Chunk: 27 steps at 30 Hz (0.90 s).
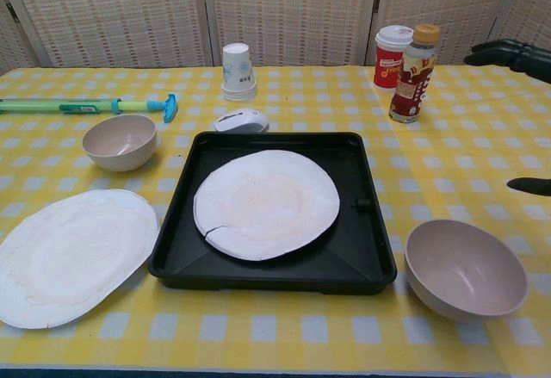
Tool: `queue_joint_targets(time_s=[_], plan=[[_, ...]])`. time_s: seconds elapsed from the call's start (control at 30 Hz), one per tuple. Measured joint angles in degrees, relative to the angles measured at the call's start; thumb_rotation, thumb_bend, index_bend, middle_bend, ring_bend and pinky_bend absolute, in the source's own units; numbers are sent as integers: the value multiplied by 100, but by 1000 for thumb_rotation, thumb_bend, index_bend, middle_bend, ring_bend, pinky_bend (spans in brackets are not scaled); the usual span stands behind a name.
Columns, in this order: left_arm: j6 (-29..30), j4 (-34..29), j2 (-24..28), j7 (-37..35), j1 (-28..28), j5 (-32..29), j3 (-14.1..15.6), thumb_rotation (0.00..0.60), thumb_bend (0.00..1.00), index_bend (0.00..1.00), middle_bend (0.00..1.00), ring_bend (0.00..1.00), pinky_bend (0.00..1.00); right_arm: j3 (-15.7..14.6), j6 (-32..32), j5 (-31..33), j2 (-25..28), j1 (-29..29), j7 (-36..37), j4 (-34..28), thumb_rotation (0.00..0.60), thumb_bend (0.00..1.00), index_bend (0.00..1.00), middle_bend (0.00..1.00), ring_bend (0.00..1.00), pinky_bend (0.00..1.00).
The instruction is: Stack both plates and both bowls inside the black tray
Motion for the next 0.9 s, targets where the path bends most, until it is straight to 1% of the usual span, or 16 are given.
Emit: queue_joint_targets(time_s=[0.1,0.2,0.27,0.37,0.43,0.57,0.63,0.73,0.83,0.9], plan=[[81,7,-148,228,46,165,99,600,256,194,133,40,124,-180,311,-110,249,-327,75,19,600,217,0,0,0,46],[189,86,-376,427,104,386,195,600,251,246,230,125,232,-257,519,-218,354,-492,282,118,600,217,0,0,0,46],[262,224,-567,503,143,517,248,600,245,274,315,202,312,-285,609,-269,416,-590,464,198,600,217,0,0,0,46],[313,480,-868,603,184,646,326,600,237,288,441,326,453,-296,723,-363,543,-687,643,251,600,217,0,0,0,46],[313,677,-1064,638,195,757,393,600,234,319,486,385,515,-279,825,-428,565,-739,674,259,600,217,0,0,0,46],[318,1043,-1355,617,185,936,471,600,232,415,560,466,587,-256,902,-576,602,-839,699,250,600,217,0,0,0,46],[333,1256,-1499,571,174,981,474,600,231,474,617,513,625,-243,877,-595,605,-854,696,244,600,217,0,0,0,46],[327,1561,-1693,559,155,985,453,600,231,531,658,547,654,-216,823,-601,595,-866,681,242,600,217,0,0,0,46],[275,1807,-1868,574,129,956,434,600,231,556,679,564,666,-186,750,-593,575,-872,663,249,600,217,0,0,0,46],[206,1902,-1939,551,110,928,438,600,232,545,680,564,666,-164,692,-584,557,-873,650,258,600,216,0,0,0,46]])
